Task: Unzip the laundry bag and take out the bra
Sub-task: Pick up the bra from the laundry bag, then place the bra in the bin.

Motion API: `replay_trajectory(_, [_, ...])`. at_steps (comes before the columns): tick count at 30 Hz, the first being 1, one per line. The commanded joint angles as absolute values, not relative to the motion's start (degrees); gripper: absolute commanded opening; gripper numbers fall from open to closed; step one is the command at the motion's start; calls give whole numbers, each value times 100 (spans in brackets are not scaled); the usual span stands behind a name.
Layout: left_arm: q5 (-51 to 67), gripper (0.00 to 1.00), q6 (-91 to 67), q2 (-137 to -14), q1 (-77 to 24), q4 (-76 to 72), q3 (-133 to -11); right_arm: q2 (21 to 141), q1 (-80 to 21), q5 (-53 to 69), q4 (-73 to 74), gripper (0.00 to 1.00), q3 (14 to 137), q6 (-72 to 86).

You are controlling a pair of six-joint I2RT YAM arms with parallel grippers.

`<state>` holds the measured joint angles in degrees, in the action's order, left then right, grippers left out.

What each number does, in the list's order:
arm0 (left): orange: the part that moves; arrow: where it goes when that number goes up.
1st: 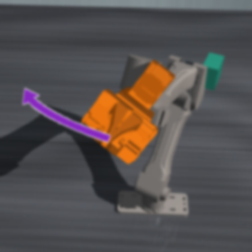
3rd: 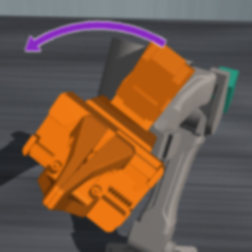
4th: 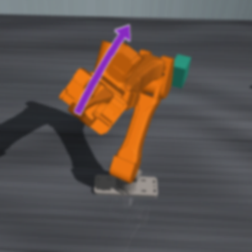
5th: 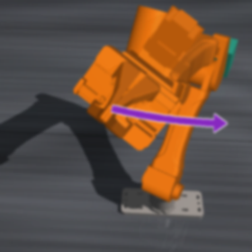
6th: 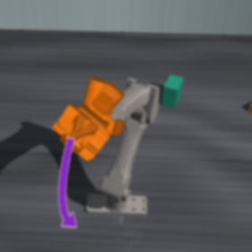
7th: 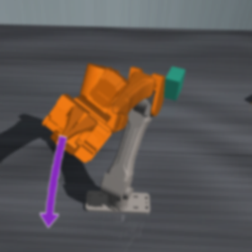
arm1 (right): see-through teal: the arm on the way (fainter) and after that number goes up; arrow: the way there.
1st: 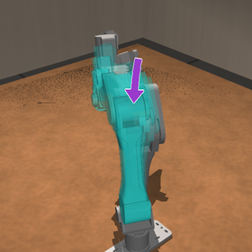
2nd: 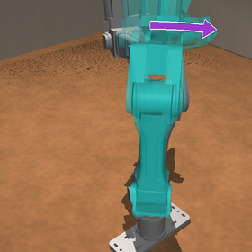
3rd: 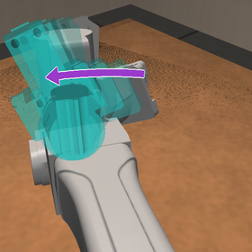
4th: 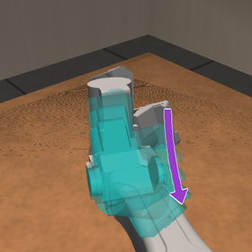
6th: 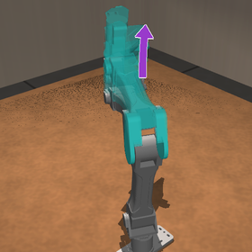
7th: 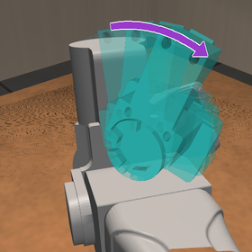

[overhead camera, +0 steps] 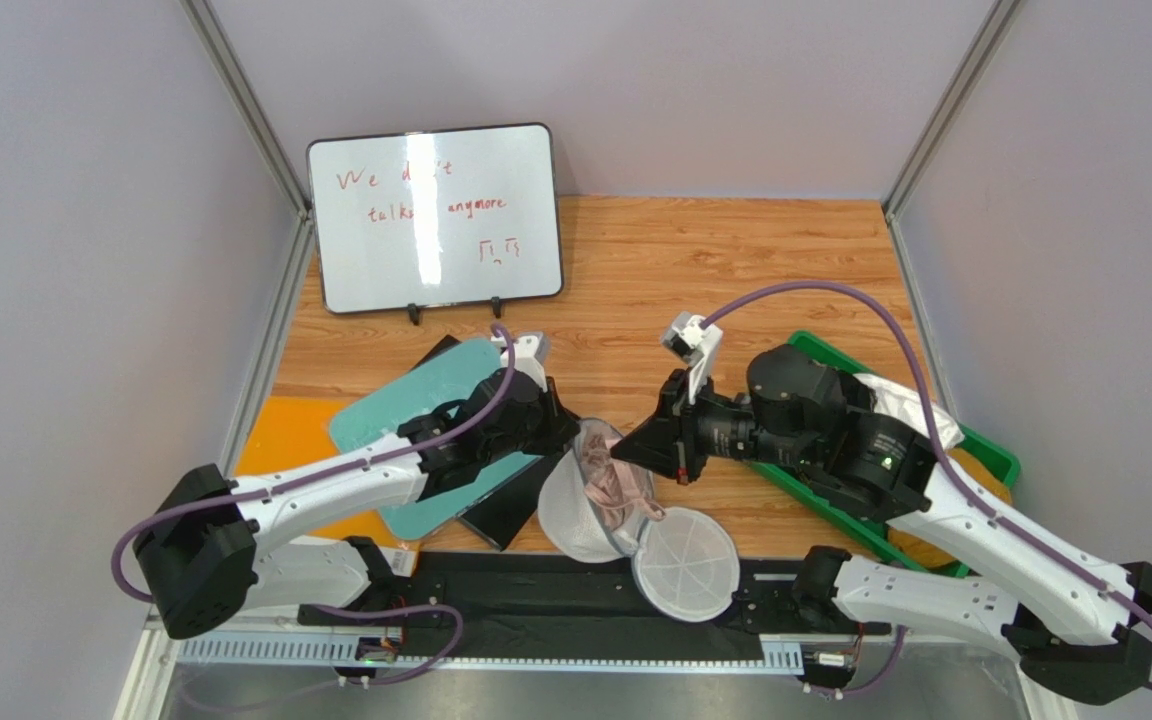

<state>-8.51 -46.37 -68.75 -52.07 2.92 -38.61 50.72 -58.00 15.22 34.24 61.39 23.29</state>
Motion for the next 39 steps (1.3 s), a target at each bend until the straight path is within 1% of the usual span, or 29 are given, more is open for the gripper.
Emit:
replay_trajectory(1, [-738, 0, -4720, -6820, -5186, 26, -3736, 4790, -5827, 941, 3533, 0, 6591, 2110])
replay_trajectory(5, [-730, 0, -4658, -6724, -5186, 44, -3639, 4816, -5818, 616, 3717, 0, 6942, 1899])
replay_trajectory(11, [-721, 0, -4570, -6496, -5186, 35, -3455, 5009, -5740, -218, 4060, 0, 7400, 1565])
replay_trajectory(13, [-721, 0, -4483, -6399, -5186, -121, -3393, 5097, -5539, -421, 4113, 0, 7558, 1389])
replay_trajectory(15, [-738, 0, -4439, -6241, -5186, -132, -3322, 5159, -5292, -352, 4140, 0, 7655, 1301])
replay_trajectory(18, [-756, 0, -4368, -6065, -5186, -88, -3270, 5317, -4651, -89, 4131, 0, 7699, 1222])
replay_trajectory(22, [-782, 0, -4316, -5863, -5186, -26, -3208, 5362, -3397, 386, 4061, 0, 7646, 1265])
replay_trajectory(25, [-852, 0, -4263, -5705, -5194, 148, -3173, 5239, -2798, 457, 4078, 0, 7708, 1248])
replay_trajectory(33, [-967, 0, -4201, -5458, -5186, 272, -3111, 5203, -1654, 282, 4420, 0, 8542, 1046])
replay_trajectory(34, [-958, 0, -4201, -5449, -5186, 272, -3111, 5238, -1296, 281, 4447, 0, 8595, 1063])
replay_trajectory(36, [-941, 0, -4201, -5405, -5186, 264, -3103, 5247, -899, 299, 4509, 0, 8709, 1133])
replay_trajectory(37, [-932, 0, -4184, -5405, -5194, 272, -3103, 5256, -496, 342, 4517, 0, 8719, 1142])
replay_trajectory(39, [-923, 0, -4175, -5335, -5194, 299, -3103, 5282, -99, 421, 4561, 0, 8728, 1186])
